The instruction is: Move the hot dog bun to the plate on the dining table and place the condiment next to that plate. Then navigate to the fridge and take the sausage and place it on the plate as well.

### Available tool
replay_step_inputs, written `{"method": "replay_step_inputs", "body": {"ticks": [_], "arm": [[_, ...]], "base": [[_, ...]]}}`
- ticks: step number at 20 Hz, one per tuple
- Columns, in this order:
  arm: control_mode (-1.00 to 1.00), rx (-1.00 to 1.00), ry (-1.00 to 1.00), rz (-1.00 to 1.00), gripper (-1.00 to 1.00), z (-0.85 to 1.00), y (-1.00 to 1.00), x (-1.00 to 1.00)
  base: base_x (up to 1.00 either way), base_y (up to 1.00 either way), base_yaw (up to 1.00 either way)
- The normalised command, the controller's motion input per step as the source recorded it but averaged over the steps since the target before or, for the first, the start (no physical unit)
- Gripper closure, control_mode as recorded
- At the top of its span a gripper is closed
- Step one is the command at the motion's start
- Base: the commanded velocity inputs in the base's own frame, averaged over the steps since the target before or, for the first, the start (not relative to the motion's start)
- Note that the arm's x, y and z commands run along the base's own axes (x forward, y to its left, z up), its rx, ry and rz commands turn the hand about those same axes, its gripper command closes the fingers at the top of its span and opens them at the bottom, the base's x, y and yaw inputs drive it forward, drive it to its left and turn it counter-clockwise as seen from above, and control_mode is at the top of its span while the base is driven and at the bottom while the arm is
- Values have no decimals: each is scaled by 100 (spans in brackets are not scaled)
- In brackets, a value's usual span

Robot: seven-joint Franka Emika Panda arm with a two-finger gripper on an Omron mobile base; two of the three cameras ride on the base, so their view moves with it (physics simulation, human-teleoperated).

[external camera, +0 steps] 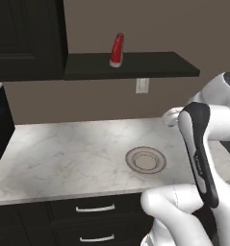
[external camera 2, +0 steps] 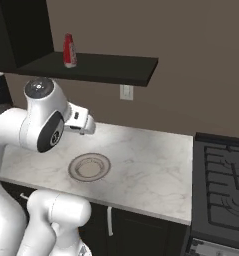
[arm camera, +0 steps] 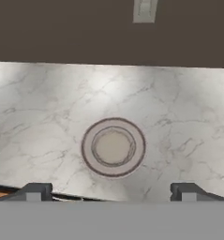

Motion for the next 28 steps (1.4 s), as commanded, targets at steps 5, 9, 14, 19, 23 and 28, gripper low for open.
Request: {"method": "replay_step_inputs", "body": {"ticks": [5, 9, 14, 19, 23, 28], "arm": [[-100, -1, -23, 9, -100, 82, 77, 5], [-100, 0, -15, 0, -100, 94, 45, 37], [-100, 0, -7, 0, -100, 82, 35, 49], [-100, 0, 0, 0, -100, 25, 3, 91], [-100, 0, -3, 0, -100, 0, 13, 84], [-100, 0, -8, 0, -100, 1, 24, 66]], "base": [[0, 0, 0], [0, 0, 0], [0, 0, 0], [0, 0, 0], [0, 0, 0], [0, 0, 0]]}}
